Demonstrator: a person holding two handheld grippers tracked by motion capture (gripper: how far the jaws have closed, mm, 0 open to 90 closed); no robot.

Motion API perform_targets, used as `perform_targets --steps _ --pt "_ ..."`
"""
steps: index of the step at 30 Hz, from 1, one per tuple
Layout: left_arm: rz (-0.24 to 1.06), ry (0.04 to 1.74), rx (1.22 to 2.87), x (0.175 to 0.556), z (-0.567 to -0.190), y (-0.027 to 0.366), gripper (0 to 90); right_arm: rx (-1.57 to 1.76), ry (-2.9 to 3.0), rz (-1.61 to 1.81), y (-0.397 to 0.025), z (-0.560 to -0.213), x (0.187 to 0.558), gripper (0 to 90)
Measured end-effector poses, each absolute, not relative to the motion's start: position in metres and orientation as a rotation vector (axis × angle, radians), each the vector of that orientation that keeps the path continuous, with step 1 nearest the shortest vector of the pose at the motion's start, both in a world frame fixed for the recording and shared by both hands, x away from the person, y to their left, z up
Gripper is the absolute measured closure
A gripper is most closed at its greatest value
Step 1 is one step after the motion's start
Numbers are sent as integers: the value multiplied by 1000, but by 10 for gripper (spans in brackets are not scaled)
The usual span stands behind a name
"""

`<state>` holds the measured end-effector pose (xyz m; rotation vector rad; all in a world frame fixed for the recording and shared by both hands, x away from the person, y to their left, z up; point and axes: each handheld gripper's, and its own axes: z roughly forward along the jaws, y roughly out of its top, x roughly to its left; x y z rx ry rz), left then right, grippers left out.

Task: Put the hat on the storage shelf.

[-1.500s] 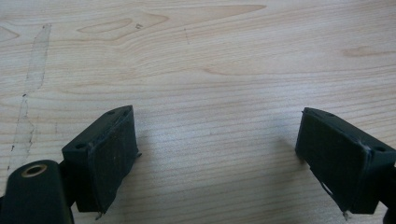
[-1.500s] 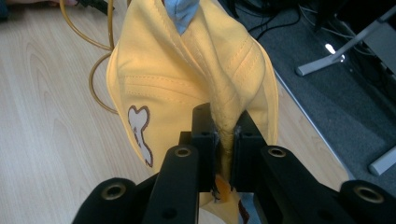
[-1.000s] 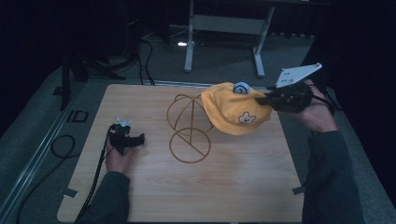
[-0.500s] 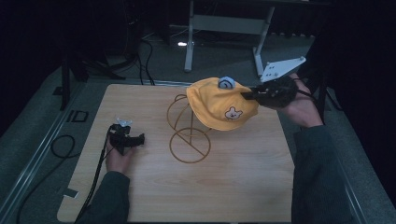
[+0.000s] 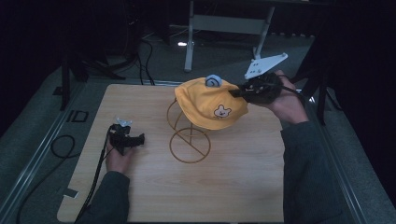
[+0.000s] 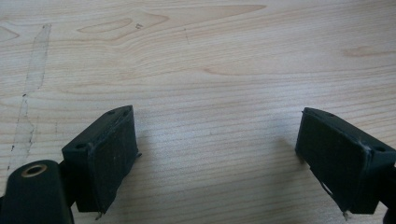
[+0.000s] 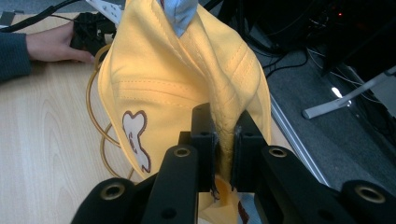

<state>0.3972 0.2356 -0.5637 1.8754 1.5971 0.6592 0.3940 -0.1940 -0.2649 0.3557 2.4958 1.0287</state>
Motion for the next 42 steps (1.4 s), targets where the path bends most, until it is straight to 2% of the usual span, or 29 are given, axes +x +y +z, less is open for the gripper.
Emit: perform_targets --steps 42 --pt "658 1599 1874 397 -564 235 127 267 2567 984 -118 -266 400 802"
